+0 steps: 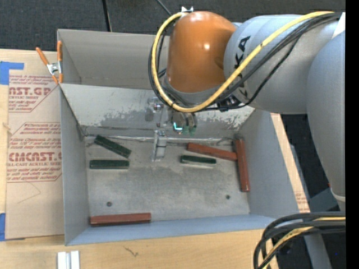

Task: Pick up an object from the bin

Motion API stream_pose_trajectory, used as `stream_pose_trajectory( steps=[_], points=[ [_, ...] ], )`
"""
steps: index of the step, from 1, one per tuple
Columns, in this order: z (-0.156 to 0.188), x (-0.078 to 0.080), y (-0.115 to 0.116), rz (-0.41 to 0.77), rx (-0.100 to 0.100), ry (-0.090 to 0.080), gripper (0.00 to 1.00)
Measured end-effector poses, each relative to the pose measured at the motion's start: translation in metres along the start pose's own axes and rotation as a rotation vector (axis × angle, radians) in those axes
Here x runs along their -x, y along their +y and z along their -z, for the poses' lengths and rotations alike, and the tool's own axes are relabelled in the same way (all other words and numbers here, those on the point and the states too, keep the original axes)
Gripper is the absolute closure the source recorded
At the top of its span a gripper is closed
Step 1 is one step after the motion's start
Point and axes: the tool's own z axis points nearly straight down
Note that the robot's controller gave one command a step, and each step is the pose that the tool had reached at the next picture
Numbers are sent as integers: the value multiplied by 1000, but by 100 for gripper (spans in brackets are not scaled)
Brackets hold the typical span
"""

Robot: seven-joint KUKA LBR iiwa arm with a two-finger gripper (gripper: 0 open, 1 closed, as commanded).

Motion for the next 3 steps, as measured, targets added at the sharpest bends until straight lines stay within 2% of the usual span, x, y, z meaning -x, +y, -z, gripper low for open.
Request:
stream_pose_trajectory(
  steps=[1, 2, 3],
  points=[
    [4, 2, -1, -1, 1, -7, 0],
    [-51, -15, 32, -14, 1, -12, 0],
    [-120, -24, 34, 18, 1, -9, 0]
  ],
)
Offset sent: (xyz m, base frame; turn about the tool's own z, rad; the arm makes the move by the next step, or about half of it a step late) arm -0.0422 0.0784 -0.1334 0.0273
